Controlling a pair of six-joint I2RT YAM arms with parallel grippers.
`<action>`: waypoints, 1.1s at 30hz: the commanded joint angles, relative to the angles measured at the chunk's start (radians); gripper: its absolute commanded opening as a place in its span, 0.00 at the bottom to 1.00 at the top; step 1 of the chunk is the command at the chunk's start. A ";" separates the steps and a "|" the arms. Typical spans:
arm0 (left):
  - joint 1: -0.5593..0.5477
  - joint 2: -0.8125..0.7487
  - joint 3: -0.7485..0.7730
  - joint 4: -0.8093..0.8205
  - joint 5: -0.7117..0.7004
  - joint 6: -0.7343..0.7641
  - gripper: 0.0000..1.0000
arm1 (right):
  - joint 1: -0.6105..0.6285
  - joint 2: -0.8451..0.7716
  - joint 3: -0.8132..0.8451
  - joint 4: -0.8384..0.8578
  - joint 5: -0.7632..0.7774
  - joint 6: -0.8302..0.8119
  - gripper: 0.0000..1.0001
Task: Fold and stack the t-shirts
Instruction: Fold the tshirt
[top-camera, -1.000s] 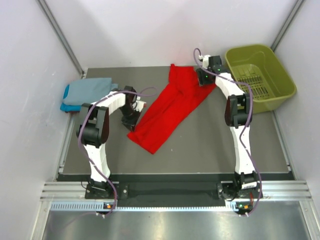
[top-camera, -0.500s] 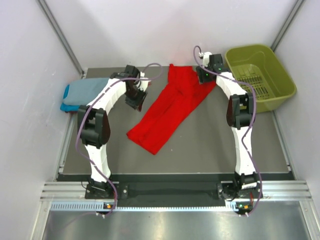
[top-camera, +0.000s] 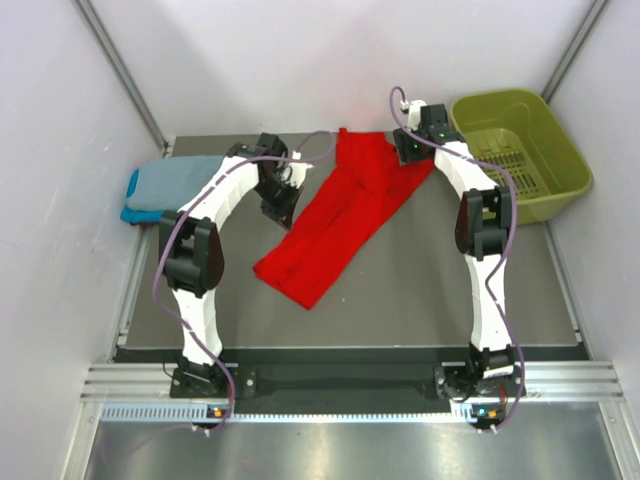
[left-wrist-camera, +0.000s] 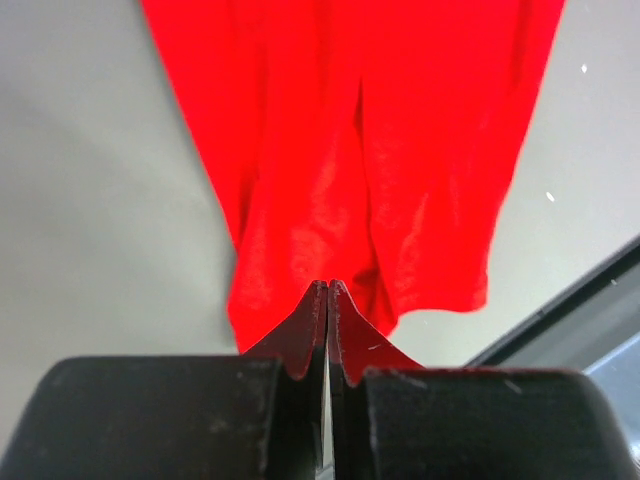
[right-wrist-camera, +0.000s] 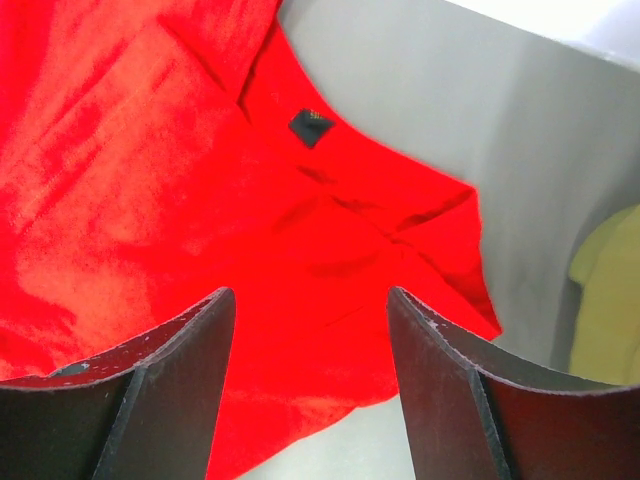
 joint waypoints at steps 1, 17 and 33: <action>0.000 0.026 0.014 -0.066 0.045 0.025 0.00 | 0.010 -0.039 -0.037 -0.004 -0.005 0.026 0.63; 0.000 0.193 -0.138 0.153 0.025 -0.021 0.00 | 0.011 0.030 0.041 -0.067 0.009 0.024 0.64; 0.000 0.169 -0.209 0.167 0.019 -0.041 0.00 | 0.022 0.017 0.015 -0.162 -0.219 0.297 0.64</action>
